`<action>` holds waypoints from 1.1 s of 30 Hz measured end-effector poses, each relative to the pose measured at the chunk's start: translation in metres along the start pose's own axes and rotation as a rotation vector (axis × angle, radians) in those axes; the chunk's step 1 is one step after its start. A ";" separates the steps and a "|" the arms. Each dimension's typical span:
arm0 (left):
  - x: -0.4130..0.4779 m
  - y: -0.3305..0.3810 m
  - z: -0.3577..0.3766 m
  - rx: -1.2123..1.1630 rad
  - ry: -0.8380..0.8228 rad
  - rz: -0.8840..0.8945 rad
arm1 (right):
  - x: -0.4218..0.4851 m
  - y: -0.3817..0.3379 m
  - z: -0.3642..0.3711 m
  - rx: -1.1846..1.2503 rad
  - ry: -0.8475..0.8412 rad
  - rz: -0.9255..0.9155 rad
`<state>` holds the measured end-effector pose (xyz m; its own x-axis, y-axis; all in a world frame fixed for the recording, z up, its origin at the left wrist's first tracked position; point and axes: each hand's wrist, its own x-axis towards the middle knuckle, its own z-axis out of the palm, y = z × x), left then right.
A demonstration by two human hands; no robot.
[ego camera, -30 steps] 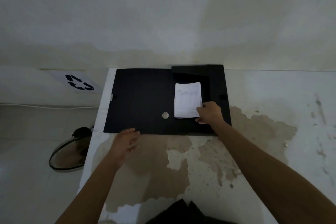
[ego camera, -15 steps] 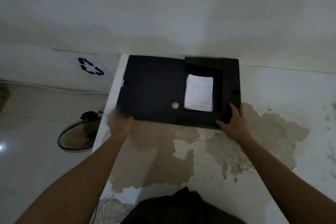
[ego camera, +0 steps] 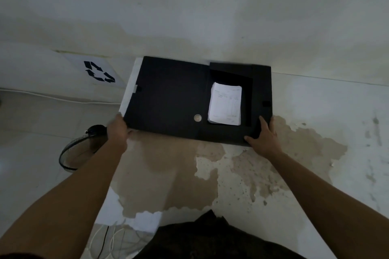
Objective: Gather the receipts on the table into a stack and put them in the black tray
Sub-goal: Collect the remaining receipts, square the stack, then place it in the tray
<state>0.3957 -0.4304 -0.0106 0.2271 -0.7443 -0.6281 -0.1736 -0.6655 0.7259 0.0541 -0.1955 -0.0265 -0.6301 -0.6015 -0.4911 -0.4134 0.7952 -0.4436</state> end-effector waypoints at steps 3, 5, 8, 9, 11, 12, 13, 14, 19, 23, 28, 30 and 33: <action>-0.016 0.002 0.003 -0.501 -0.130 0.036 | -0.004 0.002 -0.003 0.057 0.016 -0.030; -0.032 0.003 0.010 -0.754 -0.249 0.026 | -0.006 0.004 -0.007 0.100 0.037 -0.047; -0.059 0.005 0.032 -0.807 -0.440 0.029 | -0.007 0.008 -0.014 0.133 0.077 -0.081; -0.069 0.004 0.040 -0.783 -0.511 0.032 | -0.008 0.008 -0.017 0.152 0.094 -0.082; -0.088 0.002 0.060 -0.697 -0.624 0.045 | -0.010 0.007 -0.021 0.227 0.128 -0.047; -0.100 0.001 0.071 -0.600 -0.643 0.067 | -0.011 0.006 -0.023 0.300 0.136 -0.005; -0.111 0.001 0.083 -0.457 -0.634 0.094 | -0.010 0.005 -0.026 0.397 0.129 0.051; -0.123 0.001 0.095 -0.294 -0.616 0.125 | -0.010 0.004 -0.029 0.509 0.108 0.113; -0.145 -0.020 0.131 0.338 -0.734 0.319 | -0.015 0.005 -0.046 0.917 -0.030 0.257; -0.143 -0.047 0.140 0.685 -0.824 0.456 | -0.021 0.011 -0.045 0.845 -0.044 0.229; -0.149 -0.064 0.151 1.157 -0.814 0.618 | -0.025 0.010 -0.034 0.523 -0.105 0.101; -0.151 -0.067 0.147 1.236 -0.696 0.704 | -0.030 0.010 -0.027 0.339 -0.155 0.091; -0.151 -0.077 0.141 1.060 -0.676 0.597 | -0.036 0.014 -0.015 0.250 -0.182 0.097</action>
<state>0.2398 -0.2745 -0.0115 -0.5868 -0.6080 -0.5349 -0.7837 0.2602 0.5640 0.0615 -0.1615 -0.0036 -0.5216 -0.5459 -0.6557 -0.1688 0.8193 -0.5479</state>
